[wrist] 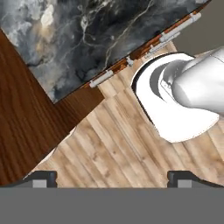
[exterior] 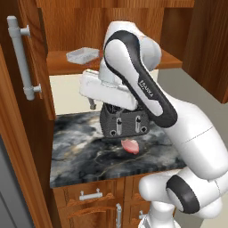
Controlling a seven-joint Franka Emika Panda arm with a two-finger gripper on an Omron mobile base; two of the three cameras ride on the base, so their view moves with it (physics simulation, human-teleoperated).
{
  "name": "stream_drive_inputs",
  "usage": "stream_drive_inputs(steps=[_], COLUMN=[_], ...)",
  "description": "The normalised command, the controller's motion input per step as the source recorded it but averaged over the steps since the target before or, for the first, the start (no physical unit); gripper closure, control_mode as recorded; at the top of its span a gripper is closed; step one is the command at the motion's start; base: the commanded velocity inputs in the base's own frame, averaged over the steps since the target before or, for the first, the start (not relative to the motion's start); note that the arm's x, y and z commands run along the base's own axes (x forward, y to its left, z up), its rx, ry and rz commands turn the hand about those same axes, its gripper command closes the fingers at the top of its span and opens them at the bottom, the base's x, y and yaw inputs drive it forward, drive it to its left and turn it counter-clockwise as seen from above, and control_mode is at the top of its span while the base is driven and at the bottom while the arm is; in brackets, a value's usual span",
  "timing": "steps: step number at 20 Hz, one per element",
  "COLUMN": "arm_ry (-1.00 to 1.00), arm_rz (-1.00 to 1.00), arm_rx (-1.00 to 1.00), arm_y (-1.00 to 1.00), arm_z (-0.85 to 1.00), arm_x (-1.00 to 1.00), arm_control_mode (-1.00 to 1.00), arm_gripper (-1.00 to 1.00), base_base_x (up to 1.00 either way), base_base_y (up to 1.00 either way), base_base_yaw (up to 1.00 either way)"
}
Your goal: Retrieve the tupperware from the cabinet, then place the raw meat into the tupperware to avoid contamination.
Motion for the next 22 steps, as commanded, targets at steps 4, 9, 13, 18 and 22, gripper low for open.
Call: stream_drive_inputs(steps=[4,9,13,18,22], arm_ry=[-0.29,-0.28,-0.19,-0.12,-0.04], arm_rz=[0.28,0.27,0.18,0.19,0.14], arm_rx=[-0.07,-0.02,-0.02,-0.07,-0.16], arm_y=[-0.68,-0.64,-0.27,-0.12,-0.04], arm_z=[-0.53,-0.29,0.30,0.47,0.30], arm_x=[-0.10,-0.04,0.28,0.19,0.24], arm_control_mode=[-1.00,-1.00,-1.00,-1.00,-1.00], arm_gripper=[-1.00,-1.00,-1.00,-1.00,-1.00], base_base_x=[0.00,0.00,0.00,0.00,0.00], base_base_y=[0.00,0.00,0.00,0.00,0.00], base_base_yaw=[0.00,0.00,0.00,0.00,0.00])
